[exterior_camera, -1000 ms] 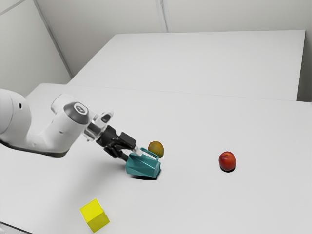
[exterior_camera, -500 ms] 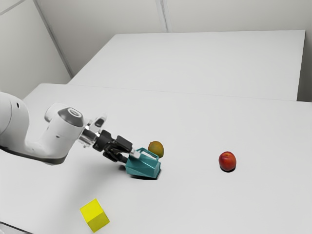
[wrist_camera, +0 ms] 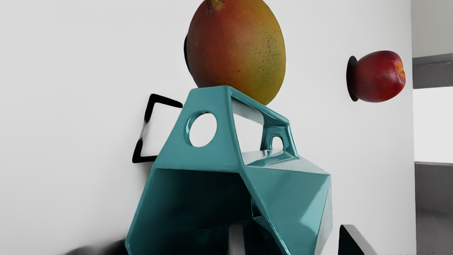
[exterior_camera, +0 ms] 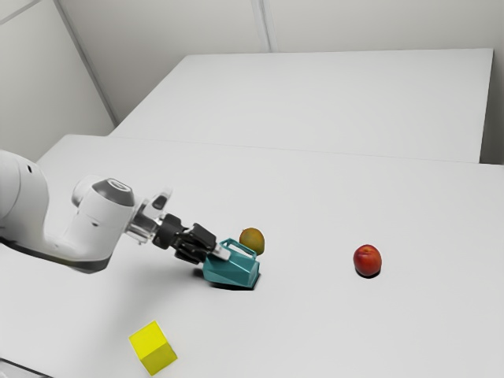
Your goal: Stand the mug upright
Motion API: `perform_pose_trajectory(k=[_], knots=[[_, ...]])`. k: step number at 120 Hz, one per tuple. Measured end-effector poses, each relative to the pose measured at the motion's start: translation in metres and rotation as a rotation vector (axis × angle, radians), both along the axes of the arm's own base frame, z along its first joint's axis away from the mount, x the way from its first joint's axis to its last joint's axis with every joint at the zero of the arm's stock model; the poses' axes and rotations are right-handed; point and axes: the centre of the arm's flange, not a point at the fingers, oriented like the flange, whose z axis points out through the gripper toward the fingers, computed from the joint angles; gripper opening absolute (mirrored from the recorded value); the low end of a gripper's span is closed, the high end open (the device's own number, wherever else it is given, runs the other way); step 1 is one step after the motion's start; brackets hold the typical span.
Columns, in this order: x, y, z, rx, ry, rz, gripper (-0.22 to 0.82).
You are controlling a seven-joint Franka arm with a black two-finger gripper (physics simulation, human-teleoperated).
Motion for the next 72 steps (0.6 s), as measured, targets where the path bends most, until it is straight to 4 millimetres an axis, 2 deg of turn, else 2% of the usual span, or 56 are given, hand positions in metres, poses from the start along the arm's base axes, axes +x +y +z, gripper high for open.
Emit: perform_pose_trajectory(k=[23, 54, 72], knots=[[0.0, -0.011, -0.002, -0.014, -0.012, -0.02, 0.14], [0.0, -0.016, -0.002, -0.017, -0.028, -0.033, -0.02], [0.001, -0.021, 0.003, -0.022, -0.045, -0.042, -0.07]])
